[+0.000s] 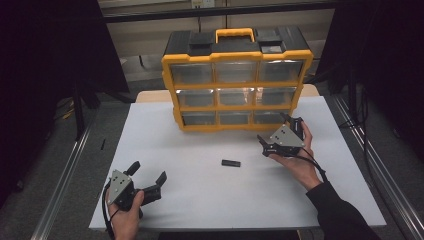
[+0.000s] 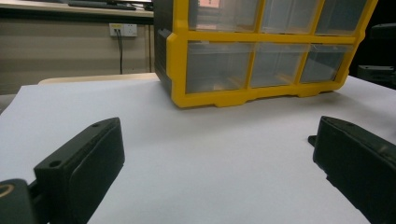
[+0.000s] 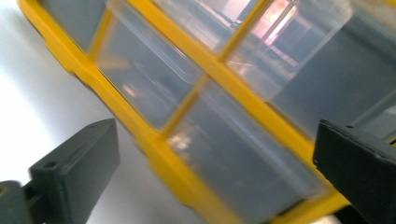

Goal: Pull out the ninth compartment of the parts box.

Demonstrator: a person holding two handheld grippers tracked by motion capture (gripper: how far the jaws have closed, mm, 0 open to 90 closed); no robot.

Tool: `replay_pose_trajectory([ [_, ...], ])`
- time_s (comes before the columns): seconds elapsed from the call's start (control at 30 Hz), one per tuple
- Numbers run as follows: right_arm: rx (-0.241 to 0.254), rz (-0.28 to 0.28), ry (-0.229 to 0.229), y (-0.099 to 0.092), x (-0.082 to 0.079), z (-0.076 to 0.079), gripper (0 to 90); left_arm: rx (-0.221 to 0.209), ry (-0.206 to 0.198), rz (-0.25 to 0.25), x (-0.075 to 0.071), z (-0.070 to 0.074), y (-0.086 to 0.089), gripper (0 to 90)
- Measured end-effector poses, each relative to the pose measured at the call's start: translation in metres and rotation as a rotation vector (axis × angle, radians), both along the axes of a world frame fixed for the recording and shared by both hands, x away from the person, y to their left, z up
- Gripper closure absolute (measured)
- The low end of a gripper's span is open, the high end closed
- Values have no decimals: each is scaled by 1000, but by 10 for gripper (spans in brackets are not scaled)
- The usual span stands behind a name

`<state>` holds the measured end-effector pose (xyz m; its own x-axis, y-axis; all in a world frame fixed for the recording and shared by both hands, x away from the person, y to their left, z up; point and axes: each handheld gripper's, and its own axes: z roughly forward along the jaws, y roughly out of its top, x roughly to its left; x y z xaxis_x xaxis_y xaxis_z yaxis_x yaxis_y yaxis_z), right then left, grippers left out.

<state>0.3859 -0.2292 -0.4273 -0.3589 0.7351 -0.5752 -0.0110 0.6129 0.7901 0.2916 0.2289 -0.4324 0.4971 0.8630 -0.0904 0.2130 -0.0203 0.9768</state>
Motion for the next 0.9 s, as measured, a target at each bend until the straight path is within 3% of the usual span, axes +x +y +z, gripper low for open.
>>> replay_pose_trajectory([
  [0.07,-18,-8,-28,-1,1,0,54,-6,-2,-1,-1,0,-1,21],
  [0.1,-65,-17,-57,-1,1,0,60,-7,-4,-1,-1,0,-1,21],
  [0.23,-103,-20,-61,-2,2,-3,64,-9,0,-2,-1,0,-2,21],
  [0.4,-312,-35,-154,2,6,-6,101,-11,1,-5,-1,0,-2,21],
  [0.43,-312,-35,-154,2,6,-6,101,-10,1,-4,-1,0,-2,21],
  [0.57,-388,-50,-157,3,10,-14,113,-8,3,-3,-1,0,-2,21],
  [0.6,-462,-45,-169,3,12,-15,124,-8,3,-3,-1,0,-2,21],
  [0.63,-462,-45,-169,3,12,-15,124,-9,4,-3,-1,0,-2,21],
  [0.67,-497,-44,-179,4,13,-16,126,-8,3,-2,-1,0,-1,21],
  [0.73,-614,-46,-218,4,17,-15,151,-7,4,-3,-1,0,-1,21],
  [0.77,-614,-46,-218,4,17,-15,151,-8,3,-2,-1,0,-1,21],
  [0.83,-684,-57,-235,2,21,-14,214,-8,2,-1,-1,0,-1,22],
  [0.9,-694,-75,-229,-1,25,-16,213,-9,4,-2,-1,0,-1,21],
])
